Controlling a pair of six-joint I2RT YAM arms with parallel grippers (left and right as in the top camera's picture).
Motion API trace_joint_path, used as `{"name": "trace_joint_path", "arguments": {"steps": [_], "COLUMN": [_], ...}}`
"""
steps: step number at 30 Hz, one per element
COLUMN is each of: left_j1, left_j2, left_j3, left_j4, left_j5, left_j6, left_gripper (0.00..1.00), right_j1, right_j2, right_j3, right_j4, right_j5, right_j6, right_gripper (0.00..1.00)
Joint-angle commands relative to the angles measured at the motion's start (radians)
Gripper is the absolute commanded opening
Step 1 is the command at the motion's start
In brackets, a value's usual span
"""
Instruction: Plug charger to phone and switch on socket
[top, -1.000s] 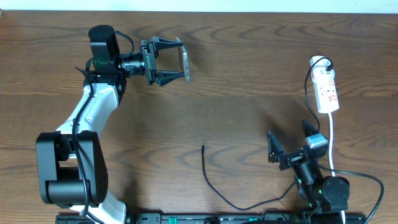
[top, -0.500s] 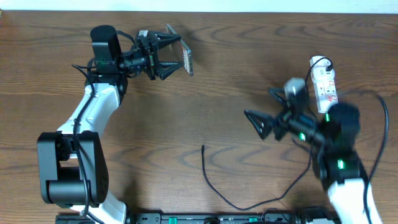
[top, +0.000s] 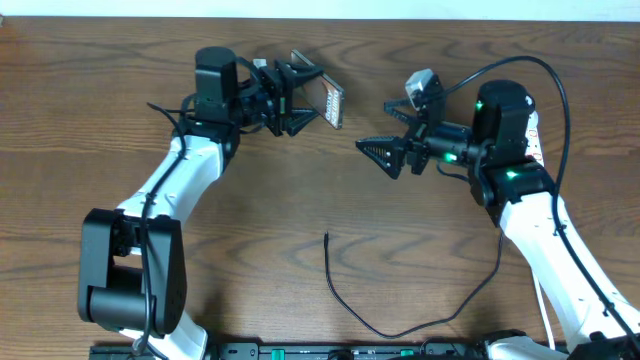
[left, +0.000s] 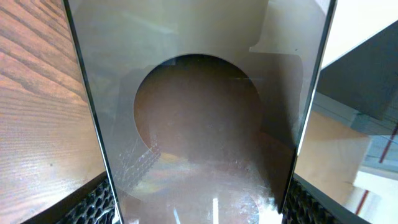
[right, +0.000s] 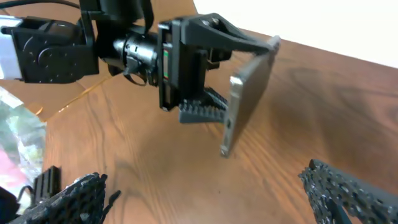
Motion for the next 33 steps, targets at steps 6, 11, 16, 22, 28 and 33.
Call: {"name": "trace_joint_path", "arguments": {"steps": [6,11,16,22,28,33], "left_j1": [-0.073,-0.093,-0.109,-0.127,-0.133,-0.133], "left_j2": [-0.035,-0.035,-0.035,-0.035,-0.035,-0.035], "left_j3": [0.024,0.024,0.024,0.024,0.024,0.024], "left_j4": [0.009,0.009,0.011,0.068,0.100,0.100], "left_j5": [-0.033,-0.032,-0.026,0.005,0.019,0.021], "left_j6": [0.032,0.032,0.032,0.012,-0.006,-0.006], "left_gripper": [0.07,0.07,0.07,0.07,0.07,0.07], "right_j1": [0.013,0.013,0.013,0.013,0.013,0.034], "right_j2": [0.000,0.000,0.000,0.000,0.000,0.002], "right_j3": [0.026,0.026,0.026,0.026,0.026,0.025], "right_j4": [0.009,0.010,0.006,-0.010,-0.014,-0.063], "right_j5": [-0.026,-0.026,-0.027,0.060,0.135,0.211], "right_j6": [-0.022,-0.023,-0.022,0.047,0.149,0.176], "right_gripper": [0.99,0.99,0.99,0.99,0.99,0.99]}}
